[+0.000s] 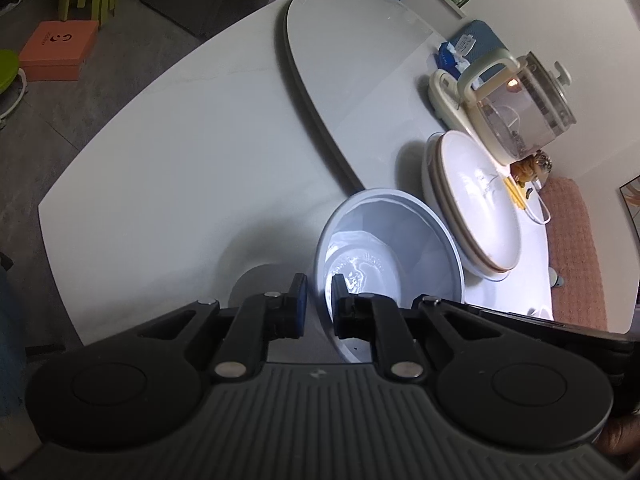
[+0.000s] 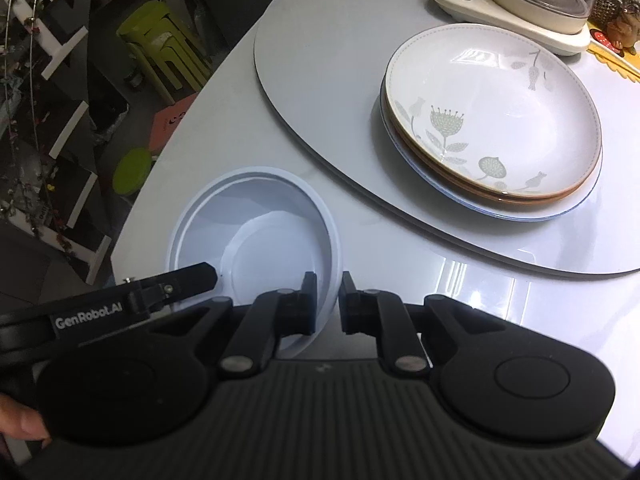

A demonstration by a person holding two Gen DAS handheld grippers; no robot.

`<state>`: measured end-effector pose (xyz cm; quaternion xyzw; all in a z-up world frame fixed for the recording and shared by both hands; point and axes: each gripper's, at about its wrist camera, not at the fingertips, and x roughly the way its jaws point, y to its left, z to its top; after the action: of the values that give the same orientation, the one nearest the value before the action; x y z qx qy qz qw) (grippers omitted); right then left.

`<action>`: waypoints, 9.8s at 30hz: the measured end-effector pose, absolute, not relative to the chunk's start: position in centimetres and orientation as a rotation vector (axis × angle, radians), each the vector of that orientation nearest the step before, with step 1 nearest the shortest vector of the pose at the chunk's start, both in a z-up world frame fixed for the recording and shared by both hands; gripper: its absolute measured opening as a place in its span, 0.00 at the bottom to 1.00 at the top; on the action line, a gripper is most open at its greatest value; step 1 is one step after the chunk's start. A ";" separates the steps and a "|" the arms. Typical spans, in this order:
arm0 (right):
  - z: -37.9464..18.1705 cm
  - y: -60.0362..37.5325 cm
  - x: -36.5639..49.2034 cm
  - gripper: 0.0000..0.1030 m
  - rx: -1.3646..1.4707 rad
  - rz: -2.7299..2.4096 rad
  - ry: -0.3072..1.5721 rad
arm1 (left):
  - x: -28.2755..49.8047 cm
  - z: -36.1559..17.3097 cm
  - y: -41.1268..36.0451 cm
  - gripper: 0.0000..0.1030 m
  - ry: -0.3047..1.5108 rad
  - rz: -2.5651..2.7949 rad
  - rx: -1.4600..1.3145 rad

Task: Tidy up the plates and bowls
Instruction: 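Lift the large white bowl with both grippers toward the other white bowl, then lower the large white bowl onto the other bowl and open both grippers, then move both grippers toward the small white bowl on the table, then close both grippers on the small white bowl rim, then lift the small white bowl with both grippers toward the bowl stack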

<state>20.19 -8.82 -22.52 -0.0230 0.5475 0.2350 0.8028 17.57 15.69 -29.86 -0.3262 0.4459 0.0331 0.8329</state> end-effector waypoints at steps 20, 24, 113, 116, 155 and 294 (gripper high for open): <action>-14.4 -13.4 17.3 0.14 -0.005 0.531 1.182 | 12.6 -20.2 11.7 0.14 0.875 0.080 -0.697; -13.1 -14.6 16.9 0.14 0.005 0.534 1.164 | 12.2 -18.9 10.5 0.14 0.855 0.076 -0.693; -13.0 -26.2 13.8 0.39 0.041 0.488 1.001 | 10.5 -15.5 -0.6 0.50 0.857 0.139 -0.435; -12.0 -27.1 13.8 0.39 0.069 0.470 0.995 | 10.7 -14.6 -1.2 0.50 0.871 0.119 -0.411; -8.3 -35.6 16.7 0.39 0.224 0.094 0.881 | 24.6 -11.3 -10.7 0.50 0.958 -0.283 -0.163; -12.2 -25.5 19.0 0.18 0.241 0.478 1.073 | 19.5 -14.7 -0.2 0.20 1.013 -0.021 -0.381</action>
<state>18.99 -25.50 -12.23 0.1135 0.5049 0.2250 0.8255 19.45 -0.24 -14.67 -0.1811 0.4820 -0.0102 0.8572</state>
